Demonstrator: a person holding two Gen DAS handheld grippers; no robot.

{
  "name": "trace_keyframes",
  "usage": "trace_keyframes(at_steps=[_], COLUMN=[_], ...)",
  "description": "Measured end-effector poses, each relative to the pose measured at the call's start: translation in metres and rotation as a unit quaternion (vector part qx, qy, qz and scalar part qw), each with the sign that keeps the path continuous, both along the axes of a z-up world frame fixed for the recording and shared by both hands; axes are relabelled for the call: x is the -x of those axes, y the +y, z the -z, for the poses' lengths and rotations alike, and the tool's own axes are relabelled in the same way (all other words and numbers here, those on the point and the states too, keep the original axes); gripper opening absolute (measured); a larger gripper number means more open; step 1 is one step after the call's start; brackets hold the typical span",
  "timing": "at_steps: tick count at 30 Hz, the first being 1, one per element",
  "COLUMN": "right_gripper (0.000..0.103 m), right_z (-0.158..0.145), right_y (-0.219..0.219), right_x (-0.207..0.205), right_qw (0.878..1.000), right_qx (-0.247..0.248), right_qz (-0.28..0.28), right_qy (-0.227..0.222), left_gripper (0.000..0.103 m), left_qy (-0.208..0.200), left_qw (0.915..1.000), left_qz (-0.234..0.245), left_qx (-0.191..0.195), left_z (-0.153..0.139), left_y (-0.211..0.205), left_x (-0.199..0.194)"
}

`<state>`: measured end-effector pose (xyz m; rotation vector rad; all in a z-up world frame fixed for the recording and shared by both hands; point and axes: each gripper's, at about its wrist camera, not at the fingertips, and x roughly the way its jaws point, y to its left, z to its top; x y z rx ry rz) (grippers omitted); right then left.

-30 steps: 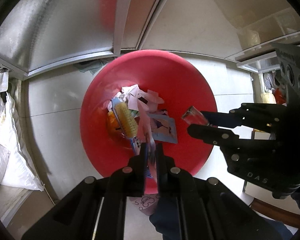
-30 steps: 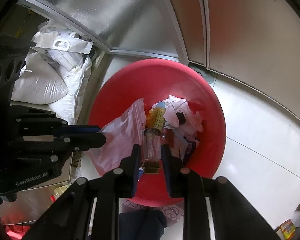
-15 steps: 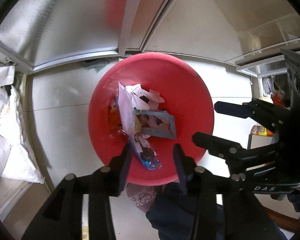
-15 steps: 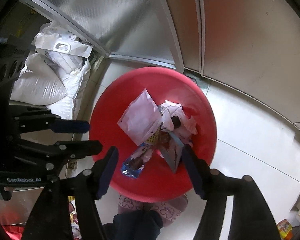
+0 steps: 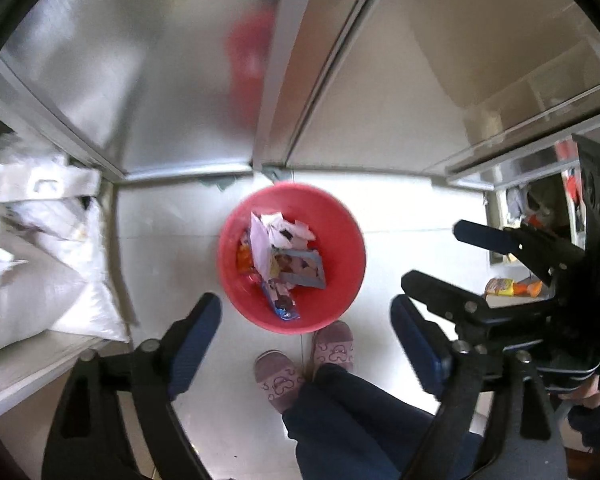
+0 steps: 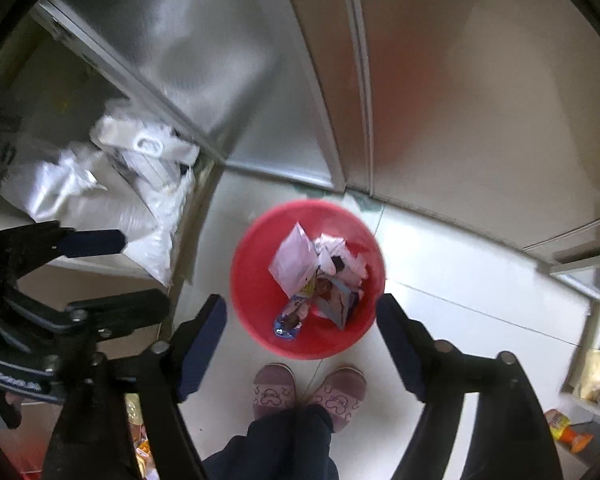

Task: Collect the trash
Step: 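Raise both empty tools back up toward the counter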

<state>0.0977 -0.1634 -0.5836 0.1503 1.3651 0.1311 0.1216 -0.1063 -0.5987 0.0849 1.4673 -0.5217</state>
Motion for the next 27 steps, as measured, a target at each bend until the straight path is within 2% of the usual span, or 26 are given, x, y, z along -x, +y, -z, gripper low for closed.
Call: trace_keyframes(at_steps=[2,6,13,17,22,27], right_gripper=[0.081,0.087,0.098,0.101,0.102,0.102], right_z=[-0.032,-0.093,-0.204,-0.263,-0.309,-0.342], right_y=[0.001,0.004,0.009,0.011,0.014,0.018], right_x=[0.003,0.009,0.02,0.021,0.019,0.019], right_qw=[1.0,1.0,0.998,0.993,0.989,0.983], right_qx=[0.0,0.004,0.019,0.035,0.026,0.028], right_qz=[0.005,0.008,-0.013,-0.031,-0.044,-0.057], right_qy=[0.004,-0.012,-0.059,-0.104,-0.136,-0.172], left_gripper=[0.102,0.103,0.103,0.103,0.103,0.103], left_qy=[-0.025,-0.044,-0.079,-0.097,-0.136,-0.17], left_qw=[0.9995,0.9986,0.9945,0.9912,0.9854,0.9801], left_qz=[-0.007,-0.029,-0.069,-0.09,-0.101,-0.1], left_qx=[-0.02,-0.001,0.001,-0.011,-0.016,-0.021], left_z=[-0.032,-0.101,-0.223,-0.274,-0.336,-0.383], left_y=[0.003,0.013,0.027,0.03,0.032,0.031], left_x=[0.003,0.009,0.023,0.028,0.034,0.034])
